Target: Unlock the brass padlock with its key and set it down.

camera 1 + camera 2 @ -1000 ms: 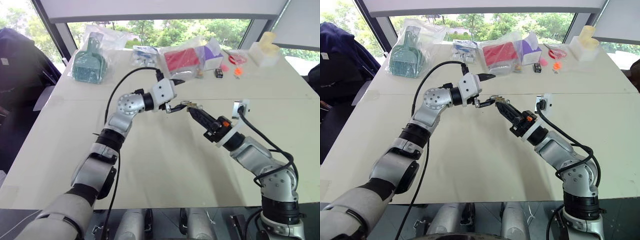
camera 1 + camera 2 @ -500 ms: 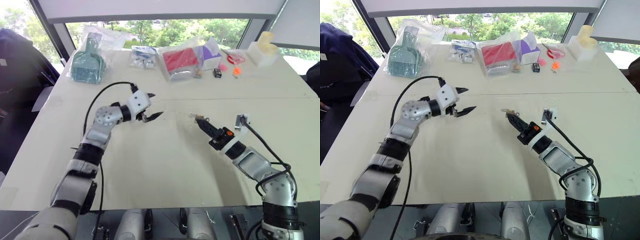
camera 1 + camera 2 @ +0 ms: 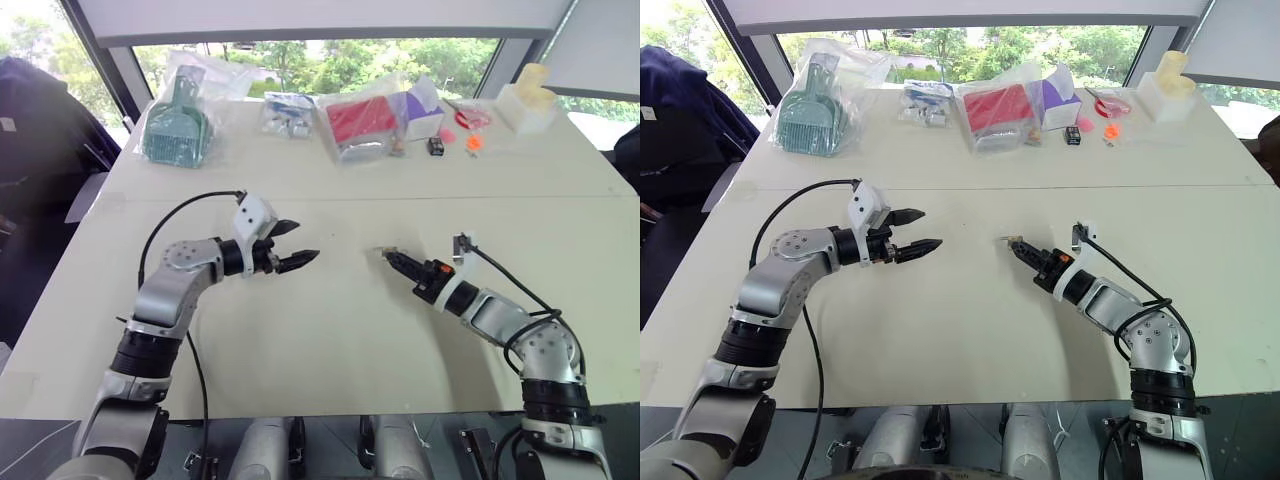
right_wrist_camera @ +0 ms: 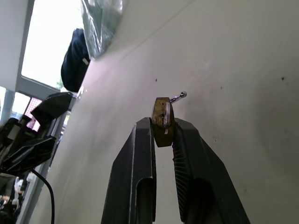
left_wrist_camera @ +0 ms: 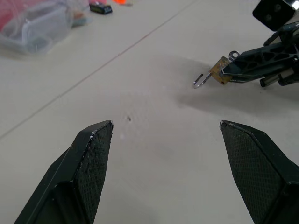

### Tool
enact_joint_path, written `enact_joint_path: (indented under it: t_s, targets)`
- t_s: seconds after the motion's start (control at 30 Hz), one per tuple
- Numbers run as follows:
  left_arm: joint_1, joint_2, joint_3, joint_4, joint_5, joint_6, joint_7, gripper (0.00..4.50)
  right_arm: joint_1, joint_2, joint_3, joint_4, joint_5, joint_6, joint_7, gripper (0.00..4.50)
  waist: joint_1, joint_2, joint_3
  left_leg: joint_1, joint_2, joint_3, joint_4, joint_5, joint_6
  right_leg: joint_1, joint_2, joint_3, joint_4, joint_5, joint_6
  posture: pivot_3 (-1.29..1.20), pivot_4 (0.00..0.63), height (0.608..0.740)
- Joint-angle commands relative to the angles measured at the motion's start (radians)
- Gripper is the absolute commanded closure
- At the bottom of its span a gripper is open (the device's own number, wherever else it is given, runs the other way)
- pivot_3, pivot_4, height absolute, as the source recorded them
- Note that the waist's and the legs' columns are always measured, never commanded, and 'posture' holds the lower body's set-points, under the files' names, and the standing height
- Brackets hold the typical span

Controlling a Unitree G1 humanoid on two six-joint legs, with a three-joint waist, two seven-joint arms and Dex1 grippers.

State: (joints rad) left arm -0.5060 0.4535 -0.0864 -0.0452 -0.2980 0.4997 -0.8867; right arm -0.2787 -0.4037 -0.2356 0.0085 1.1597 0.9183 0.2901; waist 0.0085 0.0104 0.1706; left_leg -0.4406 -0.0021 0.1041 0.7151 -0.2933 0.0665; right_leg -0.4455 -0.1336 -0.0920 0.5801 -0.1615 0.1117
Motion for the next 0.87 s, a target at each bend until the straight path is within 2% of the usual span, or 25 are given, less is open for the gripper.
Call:
enact_joint_path:
  t_s: [0.03,0.13,0.33,0.4,0.43,0.57,0.73,0.87]
  targets:
    - [0.008,0.018,-0.004,-0.065,-0.022,0.017,-0.011,0.71,-0.010,-0.015,-0.008,-0.008,-0.020,0.025,0.032,4.49,0.002,0.000,0.000,0.000,0.000,0.000,0.000,0.000,0.000,0.000,0.000,0.000,0.000,0.000,0.000,0.00,0.150,0.735]
    - [0.013,0.024,-0.010,-0.073,-0.028,0.031,-0.018,0.71,-0.003,-0.003,-0.025,-0.020,-0.011,0.038,0.037,4.49,0.002,0.000,0.000,0.000,0.000,0.000,0.000,0.001,-0.001,0.000,0.000,0.000,0.000,0.000,0.000,0.00,0.150,0.735]
    - [0.017,0.033,-0.023,-0.064,-0.022,0.027,-0.029,0.69,0.017,-0.002,-0.027,-0.030,-0.041,0.055,0.027,1.60,0.002,0.000,0.000,0.000,0.000,0.000,0.000,0.001,-0.001,0.000,0.000,0.000,0.000,0.000,0.000,0.00,0.150,0.735]
    - [0.021,0.041,-0.025,-0.068,-0.022,0.031,-0.037,0.69,0.038,-0.030,-0.018,-0.055,-0.071,0.063,0.034,0.47,0.002,0.000,0.000,0.000,0.000,0.000,0.000,0.001,-0.001,0.000,0.000,0.000,0.000,0.000,0.000,0.00,0.150,0.735]
    - [0.024,0.046,-0.026,-0.071,-0.022,0.031,-0.040,0.69,0.051,-0.050,-0.011,-0.074,-0.095,0.063,0.039,0.07,0.003,0.000,0.000,0.000,0.000,0.000,0.000,0.001,-0.001,0.000,0.000,0.000,0.000,0.000,0.000,0.00,0.150,0.735]
    - [0.044,0.074,-0.018,-0.092,-0.039,0.047,-0.054,0.69,0.146,-0.185,-0.041,-0.200,-0.166,0.044,0.094,0.07,0.010,0.000,0.000,0.000,-0.001,0.000,0.000,0.000,-0.001,0.001,-0.001,0.000,-0.001,0.000,-0.001,0.00,0.150,0.735]
    - [0.094,0.105,-0.014,-0.131,-0.073,0.076,-0.076,0.69,0.339,-0.378,-0.117,-0.359,-0.259,-0.035,0.250,0.07,0.007,0.000,0.000,-0.001,-0.001,0.000,0.000,-0.001,0.001,0.000,-0.001,0.000,-0.002,-0.001,0.000,0.00,0.150,0.735]
    - [0.121,0.107,-0.016,-0.134,-0.088,0.086,-0.079,0.69,0.458,-0.427,-0.160,-0.445,-0.289,-0.064,0.308,0.07,0.003,0.000,0.000,0.000,0.001,0.000,0.000,-0.003,0.004,0.000,0.000,0.000,-0.002,-0.001,0.000,0.00,0.150,0.735]
